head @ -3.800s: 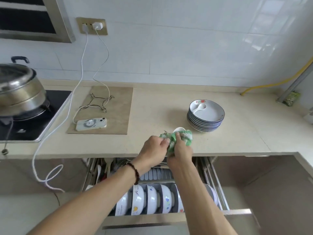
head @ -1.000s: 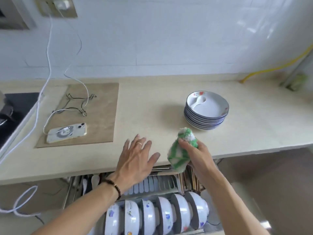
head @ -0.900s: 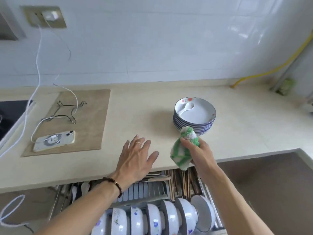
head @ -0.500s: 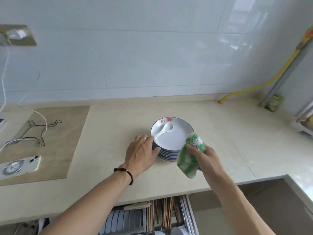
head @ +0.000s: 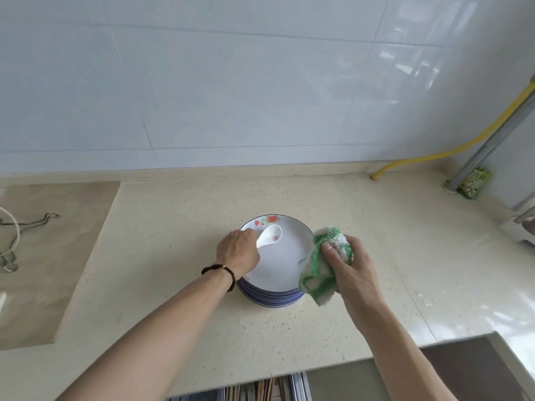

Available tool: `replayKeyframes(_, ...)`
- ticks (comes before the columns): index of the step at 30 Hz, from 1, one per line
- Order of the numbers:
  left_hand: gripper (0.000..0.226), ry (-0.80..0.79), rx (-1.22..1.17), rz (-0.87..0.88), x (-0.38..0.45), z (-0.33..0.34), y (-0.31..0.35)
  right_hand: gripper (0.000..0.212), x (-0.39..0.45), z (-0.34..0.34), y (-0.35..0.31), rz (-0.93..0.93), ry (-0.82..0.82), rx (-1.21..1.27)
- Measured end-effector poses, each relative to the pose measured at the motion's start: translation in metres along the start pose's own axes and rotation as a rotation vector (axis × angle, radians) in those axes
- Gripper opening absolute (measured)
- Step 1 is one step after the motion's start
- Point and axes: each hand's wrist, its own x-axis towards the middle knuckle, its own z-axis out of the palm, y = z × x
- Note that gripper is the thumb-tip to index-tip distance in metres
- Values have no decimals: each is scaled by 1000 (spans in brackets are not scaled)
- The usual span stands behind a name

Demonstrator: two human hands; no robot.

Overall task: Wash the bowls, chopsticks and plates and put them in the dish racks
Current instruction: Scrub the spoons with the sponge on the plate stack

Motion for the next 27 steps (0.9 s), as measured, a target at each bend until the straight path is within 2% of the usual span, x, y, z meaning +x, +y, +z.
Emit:
replayKeyframes(4, 30, 138, 138, 72, 2, -10, 11, 17, 21, 1, 1, -27, 78, 30)
replayKeyframes(7, 34, 208, 199, 135, -3, -21, 20, 19, 34, -2, -5, -36, 54, 53)
replayKeyframes(9, 29, 198, 182, 109, -2, -28, 25, 21, 41, -4, -11, -25, 17, 78)
replayKeyframes(11, 16, 179, 52, 29, -1, -37, 31, 20, 50, -5, -15, 14, -10, 120)
replayKeyframes(13, 12, 124, -202, -81, 0, -49, 40, 19, 59, -2, -20, 60, 0, 160)
replayKeyframes(16, 15, 97, -524, -136, -6, -59, 58, 25, 65, 11, -27, 159, 40, 282)
replayKeyframes(18, 20, 99, -642, -129, -13, -60, 75, 29, 65, 27, -35, 211, -16, 392)
replayKeyframes(20, 29, 132, -695, -116, -18, -58, 85, 26, 62, 47, -42, 199, -82, 433)
replayKeyframes(24, 43, 147, -682, -76, -24, -65, 85, 30, 57, 53, -55, 107, -19, 400)
replayKeyframes(27, 47, 107, -630, 6, -35, -77, 79, 24, 60, 35, -62, -34, -140, 305)
